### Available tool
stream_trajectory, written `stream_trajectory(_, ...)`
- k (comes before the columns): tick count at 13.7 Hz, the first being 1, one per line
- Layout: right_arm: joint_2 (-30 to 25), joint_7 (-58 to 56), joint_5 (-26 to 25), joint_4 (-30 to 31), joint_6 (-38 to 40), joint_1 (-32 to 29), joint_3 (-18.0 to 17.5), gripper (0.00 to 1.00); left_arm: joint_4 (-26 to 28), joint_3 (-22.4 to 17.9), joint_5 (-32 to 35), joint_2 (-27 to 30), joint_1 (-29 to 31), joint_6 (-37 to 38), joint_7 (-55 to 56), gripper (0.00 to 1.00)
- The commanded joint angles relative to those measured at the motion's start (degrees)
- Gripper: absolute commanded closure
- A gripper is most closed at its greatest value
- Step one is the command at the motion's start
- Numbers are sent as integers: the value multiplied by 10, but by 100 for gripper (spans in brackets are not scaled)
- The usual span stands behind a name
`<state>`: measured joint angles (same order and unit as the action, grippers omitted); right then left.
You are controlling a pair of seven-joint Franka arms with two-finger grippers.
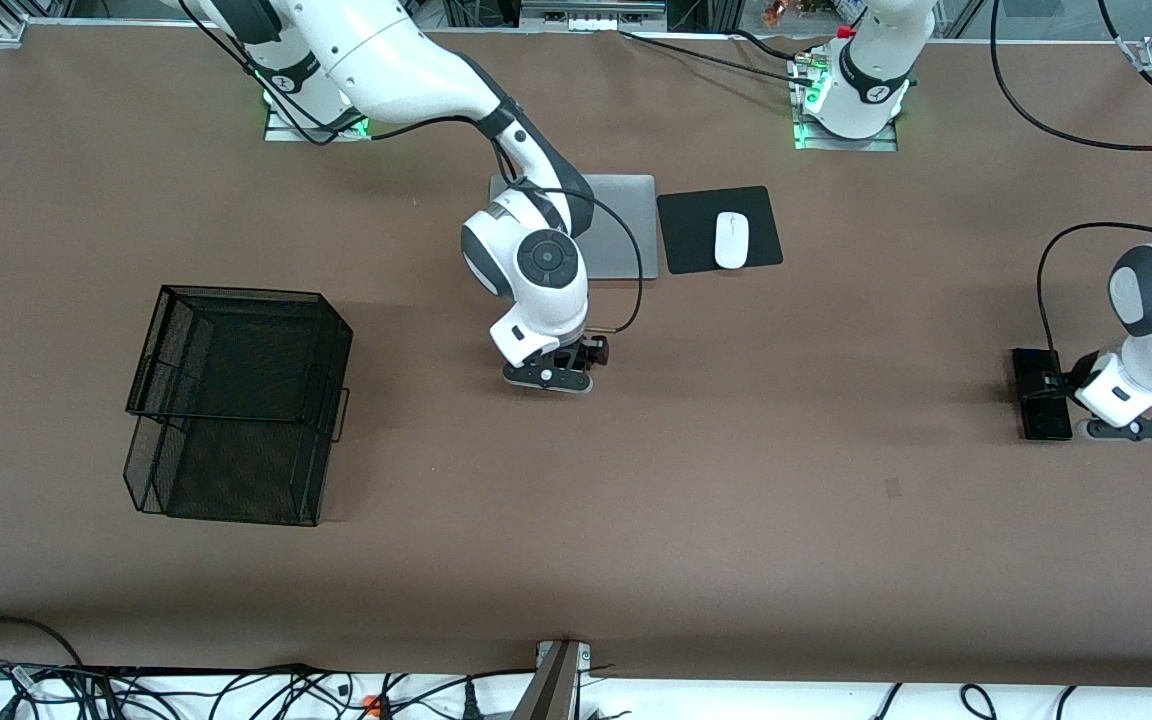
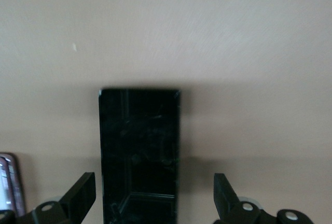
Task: Place phones with both arms
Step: 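Lift the flip phone with the right gripper while the left gripper lifts the tall phone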
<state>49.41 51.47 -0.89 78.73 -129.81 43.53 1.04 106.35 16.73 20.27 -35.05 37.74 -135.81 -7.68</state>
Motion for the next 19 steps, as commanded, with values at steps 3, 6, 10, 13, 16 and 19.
stream_trajectory(3, 22, -8, -4, 5, -37, 0, -2, 0, 5, 8, 12, -34, 28, -53, -33, 0)
stream_trajectory(6, 24, -9, -4, 4, -39, 0, -2, 15, 6, 8, 12, -36, 27, -53, -34, 0)
stream_trajectory(10, 5, -28, -3, -3, -16, -3, -1, 92, 6, 8, 11, -35, 30, -40, -57, 80)
stream_trajectory(13, -66, -42, 6, -9, 93, -20, 5, 92, -11, 21, 9, -10, 24, 16, -70, 90)
stream_trajectory(16, -169, -139, 16, -7, 253, -80, 6, 92, -73, 95, 5, 20, 22, 160, -66, 90)
stream_trajectory(19, -263, -278, 19, 46, 320, -128, 66, 92, -140, 177, -1, 17, -3, 283, -50, 92)
